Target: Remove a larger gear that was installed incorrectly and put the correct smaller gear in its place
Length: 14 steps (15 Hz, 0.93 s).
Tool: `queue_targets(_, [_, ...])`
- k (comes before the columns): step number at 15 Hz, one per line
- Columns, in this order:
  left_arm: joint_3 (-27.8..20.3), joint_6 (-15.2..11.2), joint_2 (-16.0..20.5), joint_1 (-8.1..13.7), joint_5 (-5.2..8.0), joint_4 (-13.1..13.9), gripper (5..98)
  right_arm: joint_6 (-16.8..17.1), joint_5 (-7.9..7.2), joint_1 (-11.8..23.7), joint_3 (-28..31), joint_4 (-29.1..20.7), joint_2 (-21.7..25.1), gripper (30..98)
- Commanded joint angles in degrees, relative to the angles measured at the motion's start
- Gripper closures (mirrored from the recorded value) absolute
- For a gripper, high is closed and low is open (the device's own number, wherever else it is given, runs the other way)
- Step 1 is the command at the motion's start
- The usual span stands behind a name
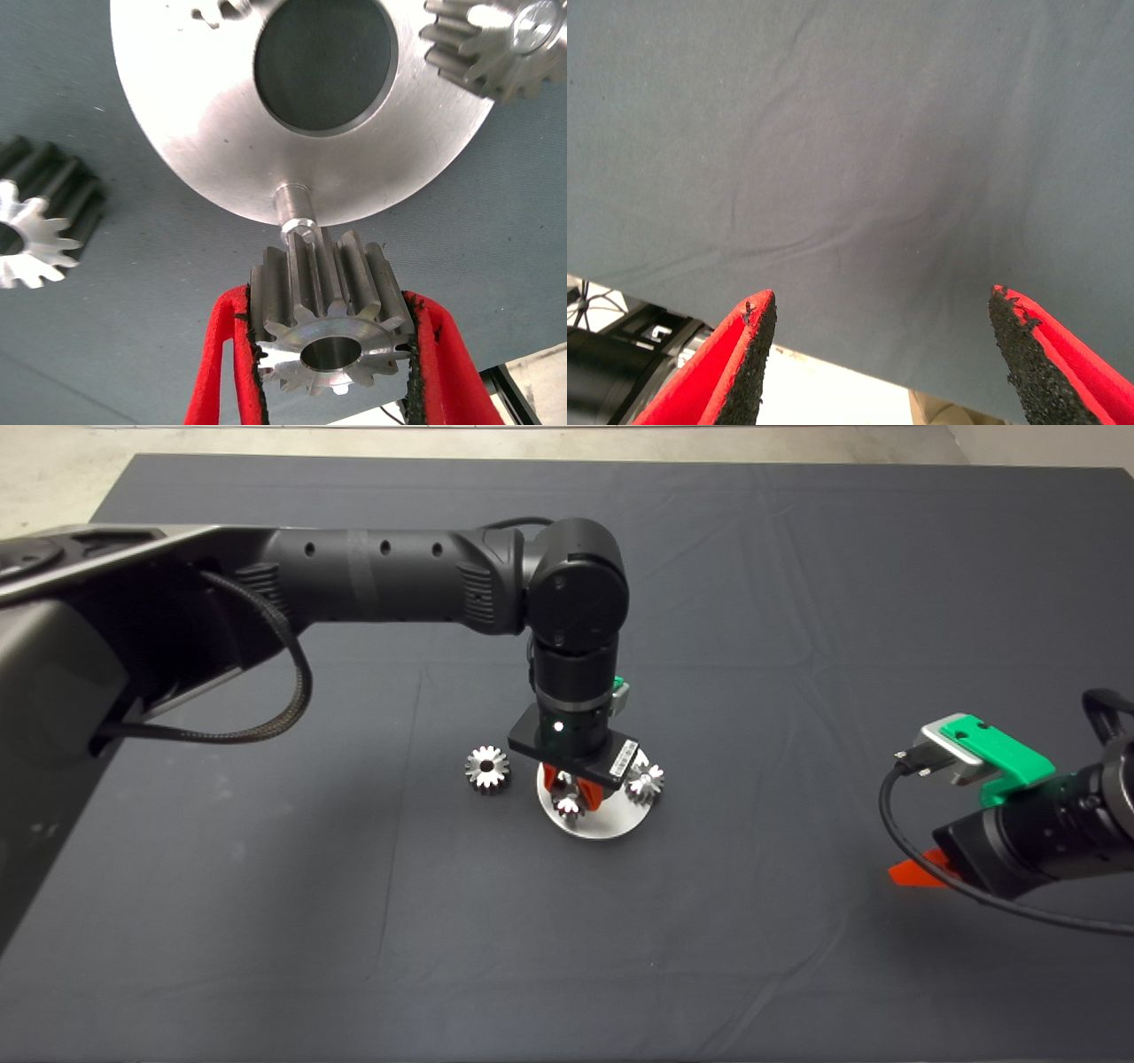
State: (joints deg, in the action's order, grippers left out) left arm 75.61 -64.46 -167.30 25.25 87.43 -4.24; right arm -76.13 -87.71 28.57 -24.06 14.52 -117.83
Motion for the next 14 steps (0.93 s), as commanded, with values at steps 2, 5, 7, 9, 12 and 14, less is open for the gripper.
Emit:
queue_targets(2, [-0.3, 0.3, 0.3, 1.6, 4.68, 1.1, 81.3, -0.3, -4.05, 0.8, 0.0, -0.1, -0.3, 64.9])
queue_targets(5, [-0.1, 0.8, 0.4, 0.8, 4.68, 0.6, 81.3, -0.3, -4.05, 0.7, 0.3, -0.1, -0.1, 64.9])
queue_targets(7, [-0.1, 0.8, 0.5, 0.3, 4.68, -0.3, 81.3, -0.3, -4.05, 0.7, 0.5, -0.1, 0.1, 64.9])
queue_targets(9, [-0.3, 0.9, 0.5, -0.6, 4.68, -1.0, 81.3, -0.3, -4.05, 0.7, 0.7, -0.1, 0.4, 64.9])
queue_targets(12, [-0.3, 0.9, 0.9, -1.5, 4.68, -1.4, 81.3, -0.7, -4.05, 0.6, 0.8, -0.2, 0.4, 64.9])
queue_targets(14, [-0.3, 0.9, 0.9, -1.5, 4.68, -1.5, 81.3, -0.7, -4.05, 0.5, 0.7, -0.1, 0.4, 64.9])
